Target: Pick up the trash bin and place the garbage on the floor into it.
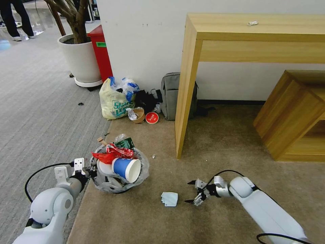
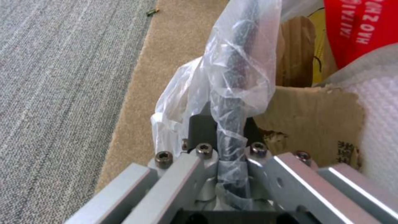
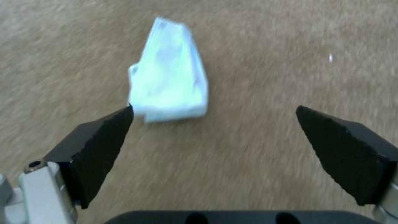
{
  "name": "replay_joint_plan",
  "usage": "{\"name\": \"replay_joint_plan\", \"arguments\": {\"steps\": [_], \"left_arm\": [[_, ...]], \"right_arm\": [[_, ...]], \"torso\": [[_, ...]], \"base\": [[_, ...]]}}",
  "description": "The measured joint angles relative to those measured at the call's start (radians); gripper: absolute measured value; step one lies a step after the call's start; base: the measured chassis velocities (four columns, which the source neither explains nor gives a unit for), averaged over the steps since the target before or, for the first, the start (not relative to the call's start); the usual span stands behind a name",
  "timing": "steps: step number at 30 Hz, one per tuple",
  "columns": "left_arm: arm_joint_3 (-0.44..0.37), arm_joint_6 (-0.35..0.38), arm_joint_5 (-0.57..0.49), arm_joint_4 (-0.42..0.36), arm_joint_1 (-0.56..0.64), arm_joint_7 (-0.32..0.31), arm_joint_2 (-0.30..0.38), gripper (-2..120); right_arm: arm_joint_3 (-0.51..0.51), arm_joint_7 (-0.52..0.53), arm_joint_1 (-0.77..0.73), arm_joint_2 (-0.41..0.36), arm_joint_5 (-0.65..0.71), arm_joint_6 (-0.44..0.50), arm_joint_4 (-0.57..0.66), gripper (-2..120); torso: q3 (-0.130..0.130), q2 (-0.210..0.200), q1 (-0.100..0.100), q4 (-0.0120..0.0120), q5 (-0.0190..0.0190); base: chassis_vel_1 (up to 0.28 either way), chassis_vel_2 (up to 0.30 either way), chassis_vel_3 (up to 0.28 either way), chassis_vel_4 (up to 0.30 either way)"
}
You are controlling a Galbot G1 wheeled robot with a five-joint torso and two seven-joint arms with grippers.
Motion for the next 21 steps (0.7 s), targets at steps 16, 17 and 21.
{"name": "replay_joint_plan", "arguments": {"steps": [16, 17, 21], "left_arm": [[-0.003, 0.0, -0.018, -0.019, 0.011, -0.015, 0.006, 0], [-0.002, 0.0, -0.018, -0.019, 0.011, -0.015, 0.006, 0], [-0.002, 0.0, -0.018, -0.019, 0.011, -0.015, 0.004, 0]], "right_arm": [[-0.096, 0.047, 0.11, 0.199, -0.007, 0.011, -0.214, 99], [-0.098, 0.05, 0.113, 0.205, -0.007, 0.01, -0.225, 99], [-0.102, 0.053, 0.117, 0.209, -0.003, -0.008, -0.242, 99]], "torso": [[0.0, 0.0, 0.0, -0.0001, 0.0], [0.0, 0.0, 0.0, -0.0001, -0.0001], [0.0, 0.0, 0.0, 0.0, 0.0]], "base": [[0.0, 0.0, 0.0, 0.0], [0.0, 0.0, 0.0, 0.0], [0.0, 0.0, 0.0, 0.0]]}}
